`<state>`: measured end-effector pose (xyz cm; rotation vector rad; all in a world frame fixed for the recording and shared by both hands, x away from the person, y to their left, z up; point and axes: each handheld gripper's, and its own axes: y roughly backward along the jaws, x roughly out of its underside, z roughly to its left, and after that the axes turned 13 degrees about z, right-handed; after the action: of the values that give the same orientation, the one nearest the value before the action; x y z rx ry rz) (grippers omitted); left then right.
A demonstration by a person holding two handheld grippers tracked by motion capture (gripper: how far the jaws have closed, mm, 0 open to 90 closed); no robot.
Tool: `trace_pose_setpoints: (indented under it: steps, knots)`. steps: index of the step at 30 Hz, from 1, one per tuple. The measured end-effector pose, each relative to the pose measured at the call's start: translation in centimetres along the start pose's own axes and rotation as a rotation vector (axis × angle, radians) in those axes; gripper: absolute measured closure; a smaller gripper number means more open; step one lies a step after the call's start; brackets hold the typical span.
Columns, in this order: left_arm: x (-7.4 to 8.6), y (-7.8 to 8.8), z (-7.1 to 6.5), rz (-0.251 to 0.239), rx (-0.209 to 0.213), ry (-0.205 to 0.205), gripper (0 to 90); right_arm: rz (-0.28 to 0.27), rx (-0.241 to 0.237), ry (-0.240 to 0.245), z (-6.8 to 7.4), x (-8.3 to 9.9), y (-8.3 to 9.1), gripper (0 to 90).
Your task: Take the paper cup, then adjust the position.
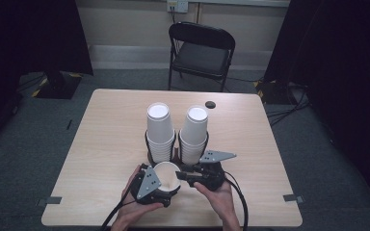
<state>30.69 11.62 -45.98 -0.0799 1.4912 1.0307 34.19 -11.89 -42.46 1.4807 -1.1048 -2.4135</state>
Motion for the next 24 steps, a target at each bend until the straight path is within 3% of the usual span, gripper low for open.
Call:
trace_pose_setpoints:
  steps: [4,11,16,24]
  knots:
    - [0.5,0.5,1.0,-0.018,-0.009,0.045,9.4,-0.078,-0.026,0.033,0.0,0.5,0.7,58.3]
    - [1.0,1.3,2.9,-0.051,-0.029,0.144,9.4,-0.175,0.075,0.032,-0.5,1.7,1.6,49.9]
    - [1.0,2.3,4.1,-0.062,-0.057,0.182,9.3,-0.226,0.106,-0.005,-1.2,3.1,1.9,43.2]
    - [0.8,3.6,6.1,-0.083,-0.106,0.216,9.2,-0.278,0.225,-0.053,-2.5,5.6,2.8,36.8]
